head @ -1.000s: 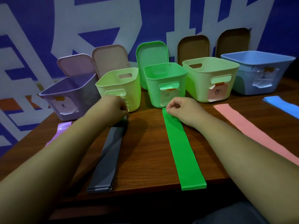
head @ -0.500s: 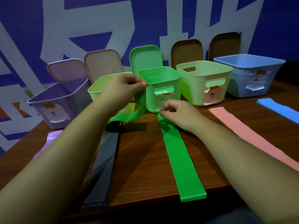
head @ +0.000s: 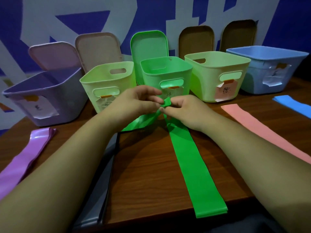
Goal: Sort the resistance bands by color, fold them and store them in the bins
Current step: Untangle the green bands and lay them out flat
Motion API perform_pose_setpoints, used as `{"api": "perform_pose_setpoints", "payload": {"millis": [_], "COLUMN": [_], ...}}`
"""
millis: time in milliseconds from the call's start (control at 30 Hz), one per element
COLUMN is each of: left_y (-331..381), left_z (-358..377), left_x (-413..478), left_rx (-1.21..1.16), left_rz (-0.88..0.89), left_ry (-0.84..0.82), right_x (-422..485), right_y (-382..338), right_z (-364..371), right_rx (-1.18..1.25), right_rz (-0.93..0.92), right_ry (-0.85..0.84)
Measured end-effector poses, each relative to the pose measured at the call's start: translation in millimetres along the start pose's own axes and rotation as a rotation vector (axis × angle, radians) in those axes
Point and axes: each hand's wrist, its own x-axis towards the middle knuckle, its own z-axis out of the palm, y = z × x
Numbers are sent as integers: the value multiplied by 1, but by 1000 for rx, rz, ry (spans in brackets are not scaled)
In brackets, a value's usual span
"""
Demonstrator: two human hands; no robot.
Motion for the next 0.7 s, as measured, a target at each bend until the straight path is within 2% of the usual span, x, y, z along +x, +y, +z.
{"api": "perform_pose_setpoints", "payload": {"millis": [133,200,500,700], "left_y": [-7,-9,-12,-6], "left_z": [-3,-5,-15,-11], "left_x": [-3,-3,-4,-8], "left_rx": [373,466,412,410], "left_rz": [56,71,49,130], "left_ry": [-13,-3,-41,28], "right_x": [-1,-2,-11,-16], "right_y": [-1,0,-9,-16], "right_z": [4,6,1,2], "right_rx": [51,71,62,10], "right_rz": [14,31,63,15], "right_ry": [-12,-15,-23,-31]}}
